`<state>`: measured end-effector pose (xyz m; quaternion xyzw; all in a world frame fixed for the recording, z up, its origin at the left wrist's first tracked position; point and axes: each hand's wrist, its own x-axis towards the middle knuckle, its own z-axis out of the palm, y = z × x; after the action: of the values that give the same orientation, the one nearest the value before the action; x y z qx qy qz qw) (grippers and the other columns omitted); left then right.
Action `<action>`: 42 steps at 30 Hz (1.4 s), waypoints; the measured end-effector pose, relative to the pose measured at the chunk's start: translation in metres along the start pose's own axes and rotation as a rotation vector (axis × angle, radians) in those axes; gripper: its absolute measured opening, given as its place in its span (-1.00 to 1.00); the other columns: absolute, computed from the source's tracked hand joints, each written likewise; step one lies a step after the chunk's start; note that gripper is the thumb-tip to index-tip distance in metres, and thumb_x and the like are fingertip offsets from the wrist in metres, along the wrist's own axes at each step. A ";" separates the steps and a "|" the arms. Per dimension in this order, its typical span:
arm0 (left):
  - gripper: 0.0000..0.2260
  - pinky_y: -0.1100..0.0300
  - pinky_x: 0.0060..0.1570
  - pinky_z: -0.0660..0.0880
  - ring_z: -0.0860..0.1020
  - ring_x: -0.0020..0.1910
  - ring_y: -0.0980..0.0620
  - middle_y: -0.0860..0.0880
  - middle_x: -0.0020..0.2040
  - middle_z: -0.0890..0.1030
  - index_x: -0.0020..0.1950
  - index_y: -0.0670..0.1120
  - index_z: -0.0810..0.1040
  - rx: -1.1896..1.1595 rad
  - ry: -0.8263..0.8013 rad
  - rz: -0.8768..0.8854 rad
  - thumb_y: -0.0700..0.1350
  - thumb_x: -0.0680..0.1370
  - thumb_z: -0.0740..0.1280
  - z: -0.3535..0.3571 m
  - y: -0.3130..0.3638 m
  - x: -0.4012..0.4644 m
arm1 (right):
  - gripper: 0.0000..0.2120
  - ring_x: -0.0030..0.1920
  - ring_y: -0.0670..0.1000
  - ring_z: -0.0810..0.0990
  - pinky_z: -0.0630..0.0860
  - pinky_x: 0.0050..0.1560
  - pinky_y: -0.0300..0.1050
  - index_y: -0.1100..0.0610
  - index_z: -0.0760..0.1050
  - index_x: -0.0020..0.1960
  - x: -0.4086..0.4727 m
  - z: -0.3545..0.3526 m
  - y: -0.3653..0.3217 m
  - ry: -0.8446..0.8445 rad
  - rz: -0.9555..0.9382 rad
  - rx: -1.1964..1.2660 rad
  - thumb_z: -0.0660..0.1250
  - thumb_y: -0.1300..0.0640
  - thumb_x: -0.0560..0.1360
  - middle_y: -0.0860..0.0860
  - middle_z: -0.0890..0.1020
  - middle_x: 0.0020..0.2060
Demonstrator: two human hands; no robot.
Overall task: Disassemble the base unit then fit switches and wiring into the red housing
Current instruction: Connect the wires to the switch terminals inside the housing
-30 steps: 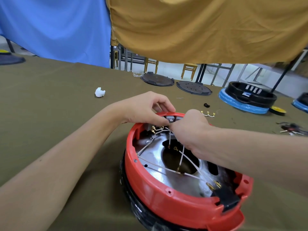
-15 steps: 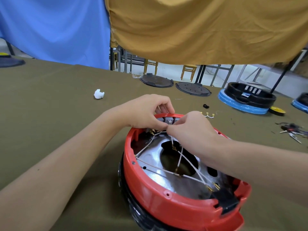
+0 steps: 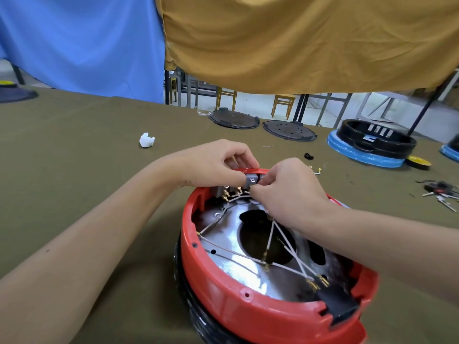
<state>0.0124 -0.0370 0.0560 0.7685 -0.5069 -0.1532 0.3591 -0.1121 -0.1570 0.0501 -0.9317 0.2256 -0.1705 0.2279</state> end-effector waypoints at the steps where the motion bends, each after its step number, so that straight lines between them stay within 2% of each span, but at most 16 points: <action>1: -0.67 0.19 0.04 0.58 0.63 0.04 0.07 0.03 0.02 0.68 0.11 0.06 0.60 -0.002 -0.002 -0.004 0.03 0.35 0.35 0.000 0.001 0.000 | -0.80 -0.46 0.05 0.42 0.31 -0.42 -0.19 0.17 0.58 -0.36 0.001 0.000 0.000 0.001 -0.002 -0.004 0.42 0.08 0.38 0.01 0.44 -0.55; 5: -0.63 0.10 0.05 0.60 0.63 0.05 0.01 -0.01 0.03 0.67 0.13 0.01 0.60 0.007 -0.008 -0.012 -0.01 0.34 0.34 0.000 0.002 -0.002 | -0.78 -0.47 0.05 0.33 0.23 -0.44 -0.17 0.18 0.50 -0.33 0.003 0.003 0.000 0.011 -0.015 -0.020 0.39 0.08 0.41 0.01 0.37 -0.53; 8: -0.61 0.08 0.01 0.62 0.63 0.05 -0.02 -0.02 -0.01 0.67 0.13 0.00 0.62 0.001 0.000 -0.020 -0.04 0.32 0.32 -0.001 0.003 -0.003 | -0.82 -0.45 0.05 0.33 0.21 -0.45 -0.16 0.18 0.51 -0.27 0.004 0.007 -0.003 0.023 -0.029 -0.083 0.36 0.09 0.44 0.01 0.37 -0.49; 12: -0.61 0.01 0.08 0.60 0.64 0.05 -0.05 -0.03 0.01 0.68 0.13 -0.02 0.62 -0.004 0.014 -0.026 -0.08 0.32 0.29 0.000 0.006 -0.004 | -0.85 -0.35 0.16 0.44 0.37 -0.34 -0.13 0.16 0.55 -0.22 0.001 0.010 -0.001 0.057 -0.105 -0.145 0.29 0.11 0.47 0.04 0.44 -0.44; 15: -0.68 -0.08 0.16 0.56 0.65 0.04 -0.05 -0.04 0.03 0.69 0.13 -0.05 0.62 -0.026 0.018 -0.031 -0.15 0.39 0.35 -0.001 0.007 -0.006 | -0.79 -0.32 0.17 0.52 0.49 -0.30 -0.10 0.15 0.60 -0.20 -0.002 0.003 0.005 0.079 -0.145 -0.139 0.27 0.08 0.50 0.07 0.56 -0.41; 17: -0.72 -0.09 0.17 0.55 0.65 0.04 -0.05 -0.05 0.04 0.68 0.14 -0.05 0.61 -0.031 0.021 -0.035 -0.27 0.46 0.35 -0.001 0.005 -0.005 | -0.75 -0.36 0.15 0.53 0.39 -0.41 -0.15 0.18 0.61 -0.26 -0.002 -0.005 0.010 0.068 -0.128 -0.118 0.29 0.07 0.48 0.08 0.57 -0.45; 19: -0.71 -0.08 0.18 0.55 0.65 0.04 -0.03 -0.04 0.05 0.67 0.15 -0.05 0.61 -0.026 0.020 -0.037 -0.29 0.47 0.33 -0.001 0.004 -0.005 | -0.75 -0.37 0.13 0.55 0.31 -0.47 -0.19 0.17 0.63 -0.30 -0.001 -0.011 0.012 0.053 -0.122 -0.120 0.32 0.06 0.45 0.08 0.59 -0.47; 23: -0.71 -0.08 0.16 0.55 0.64 0.05 -0.05 -0.06 0.06 0.67 0.15 -0.06 0.60 -0.016 0.026 -0.032 -0.31 0.49 0.32 0.000 0.004 -0.003 | -0.77 -0.36 0.11 0.57 0.44 -0.39 -0.17 0.16 0.63 -0.29 -0.002 -0.006 0.007 0.033 -0.171 -0.153 0.36 0.02 0.43 0.06 0.59 -0.47; 27: -0.71 -0.07 0.18 0.54 0.63 0.07 -0.05 -0.05 0.07 0.67 0.16 -0.06 0.60 -0.021 0.024 -0.034 -0.30 0.48 0.34 -0.001 0.004 -0.004 | -0.78 -0.37 0.15 0.47 0.33 -0.39 -0.14 0.20 0.56 -0.29 0.004 0.004 0.003 0.041 -0.184 -0.173 0.32 0.06 0.44 0.06 0.47 -0.49; 31: -0.73 -0.10 0.16 0.55 0.63 0.07 -0.07 -0.05 0.06 0.67 0.15 -0.04 0.61 -0.039 0.009 -0.031 -0.28 0.48 0.36 -0.003 0.005 -0.005 | -0.80 -0.36 0.15 0.47 0.28 -0.40 -0.16 0.17 0.55 -0.26 0.006 0.007 0.003 0.057 -0.195 -0.199 0.30 0.08 0.46 0.05 0.47 -0.46; 34: -0.70 -0.14 0.14 0.55 0.62 0.07 -0.12 -0.08 0.05 0.68 0.14 -0.06 0.62 -0.054 -0.002 -0.018 -0.25 0.44 0.35 -0.003 0.006 -0.007 | -0.79 -0.40 0.08 0.42 0.19 -0.47 -0.23 0.14 0.44 -0.31 0.004 0.010 0.002 0.087 -0.218 -0.223 0.29 0.09 0.47 0.01 0.42 -0.46; 38: -0.64 -0.23 0.11 0.54 0.62 0.07 -0.16 -0.11 0.05 0.68 0.16 -0.08 0.62 -0.062 0.000 -0.016 -0.26 0.39 0.31 -0.003 0.007 -0.009 | -0.68 -0.46 -0.01 0.33 0.15 -0.49 -0.21 0.12 0.29 -0.39 0.003 0.013 0.000 0.117 -0.230 -0.248 0.30 0.12 0.48 0.00 0.35 -0.49; 42: -0.66 -0.21 0.15 0.52 0.63 0.08 -0.11 -0.07 0.05 0.69 0.18 -0.10 0.61 -0.067 0.014 -0.026 -0.36 0.46 0.30 -0.003 0.006 -0.007 | -0.76 -0.33 0.14 0.46 0.27 -0.39 -0.16 0.16 0.47 -0.27 0.004 0.009 0.003 0.081 -0.228 -0.233 0.30 0.06 0.52 0.02 0.42 -0.45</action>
<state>0.0073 -0.0306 0.0616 0.7636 -0.4891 -0.1692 0.3861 -0.1061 -0.1578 0.0420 -0.9637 0.1459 -0.2055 0.0881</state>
